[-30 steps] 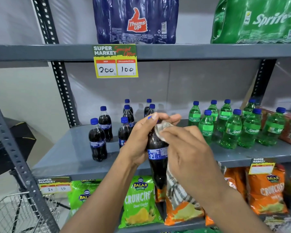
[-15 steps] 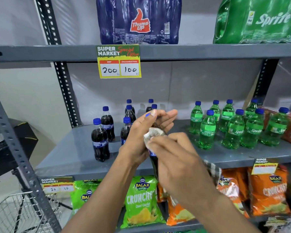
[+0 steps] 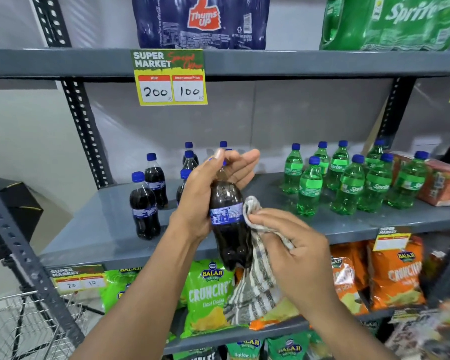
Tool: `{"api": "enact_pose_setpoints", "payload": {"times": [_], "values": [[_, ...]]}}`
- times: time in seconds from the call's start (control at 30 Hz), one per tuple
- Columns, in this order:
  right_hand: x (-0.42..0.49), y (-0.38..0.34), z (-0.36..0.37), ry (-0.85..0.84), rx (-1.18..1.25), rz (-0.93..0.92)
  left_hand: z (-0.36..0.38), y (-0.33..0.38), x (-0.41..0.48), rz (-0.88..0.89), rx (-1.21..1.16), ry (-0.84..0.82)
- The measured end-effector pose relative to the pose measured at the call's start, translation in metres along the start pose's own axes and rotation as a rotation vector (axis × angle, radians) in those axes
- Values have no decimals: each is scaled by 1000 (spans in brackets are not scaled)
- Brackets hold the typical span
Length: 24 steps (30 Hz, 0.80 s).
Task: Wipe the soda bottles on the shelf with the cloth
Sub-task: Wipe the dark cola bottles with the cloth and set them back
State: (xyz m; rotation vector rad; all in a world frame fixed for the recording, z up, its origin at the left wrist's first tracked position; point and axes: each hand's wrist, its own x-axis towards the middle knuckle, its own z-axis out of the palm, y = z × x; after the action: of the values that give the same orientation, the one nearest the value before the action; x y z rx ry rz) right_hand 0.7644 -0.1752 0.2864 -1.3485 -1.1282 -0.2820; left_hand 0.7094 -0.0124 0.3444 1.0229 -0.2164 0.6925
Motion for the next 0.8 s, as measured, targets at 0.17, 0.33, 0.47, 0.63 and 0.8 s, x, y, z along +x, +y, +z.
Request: {"api": "enact_pose_setpoints", "payload": {"times": [0.17,0.33,0.47,0.63,0.8], "values": [[18,6,4,-10,186,289,8,-5,-4,-17,51,-30],[-5,13,9,-21,179,405,6,4,-1,9,72,-48],[-5,9,6,-15,165,365,2,3,-3,-18,102,-45],[7,-7,1,25,106,144,0,1,-3,-15,85,-31],[-29,-5,3,-25,29,177,-5,2,-10,-13,83,-4]]}}
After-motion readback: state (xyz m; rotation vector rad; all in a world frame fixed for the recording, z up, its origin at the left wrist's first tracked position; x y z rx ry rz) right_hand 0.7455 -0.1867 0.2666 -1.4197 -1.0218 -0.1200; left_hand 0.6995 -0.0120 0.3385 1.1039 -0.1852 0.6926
